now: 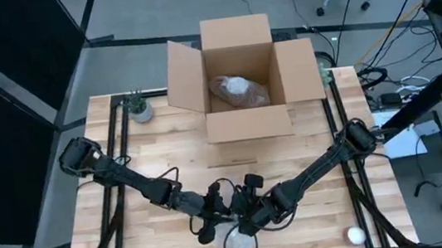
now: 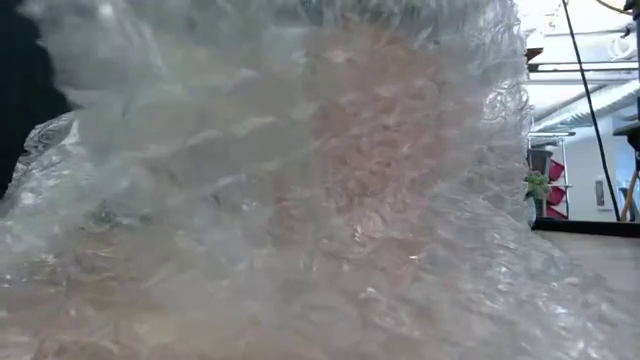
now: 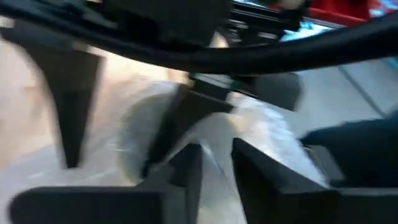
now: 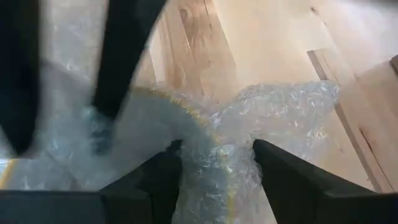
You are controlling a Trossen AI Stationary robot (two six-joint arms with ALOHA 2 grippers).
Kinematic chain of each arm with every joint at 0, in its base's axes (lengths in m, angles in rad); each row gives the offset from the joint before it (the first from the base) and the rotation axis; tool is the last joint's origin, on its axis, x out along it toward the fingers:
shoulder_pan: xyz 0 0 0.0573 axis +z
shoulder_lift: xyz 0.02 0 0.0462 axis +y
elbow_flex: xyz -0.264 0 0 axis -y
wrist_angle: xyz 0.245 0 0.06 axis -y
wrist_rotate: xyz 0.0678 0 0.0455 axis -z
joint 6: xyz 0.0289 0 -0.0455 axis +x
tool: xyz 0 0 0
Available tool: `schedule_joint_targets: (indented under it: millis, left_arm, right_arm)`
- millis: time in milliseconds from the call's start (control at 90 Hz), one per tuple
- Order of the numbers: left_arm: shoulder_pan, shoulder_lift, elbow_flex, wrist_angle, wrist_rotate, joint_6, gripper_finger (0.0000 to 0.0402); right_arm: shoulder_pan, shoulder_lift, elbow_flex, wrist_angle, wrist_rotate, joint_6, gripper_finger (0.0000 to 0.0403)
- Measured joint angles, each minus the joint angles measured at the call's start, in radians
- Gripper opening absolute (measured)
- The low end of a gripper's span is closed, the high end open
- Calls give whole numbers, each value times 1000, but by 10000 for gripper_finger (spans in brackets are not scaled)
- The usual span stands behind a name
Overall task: Wrap mug
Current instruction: Wrap the orange patterned mug with the transparent bubble wrap
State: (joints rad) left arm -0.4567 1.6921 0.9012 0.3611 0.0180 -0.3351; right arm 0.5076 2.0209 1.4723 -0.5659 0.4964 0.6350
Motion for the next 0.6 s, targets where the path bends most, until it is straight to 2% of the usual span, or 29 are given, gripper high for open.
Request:
schedule_joint_targets:
  millis: [178, 356, 600]
  left_arm:
    - [-5, -48, 1, -98, 26, 0, 166]
    - [-47, -160, 2, -166, 25, 6, 178]
    - [-104, -242, 1, -442, -158, -49, 178]
  right_arm:
    - [0, 0, 0, 1, -1, 0, 187]
    - [0, 0, 0, 1, 0, 0, 187]
    - [0, 0, 0, 2, 2, -9, 187]
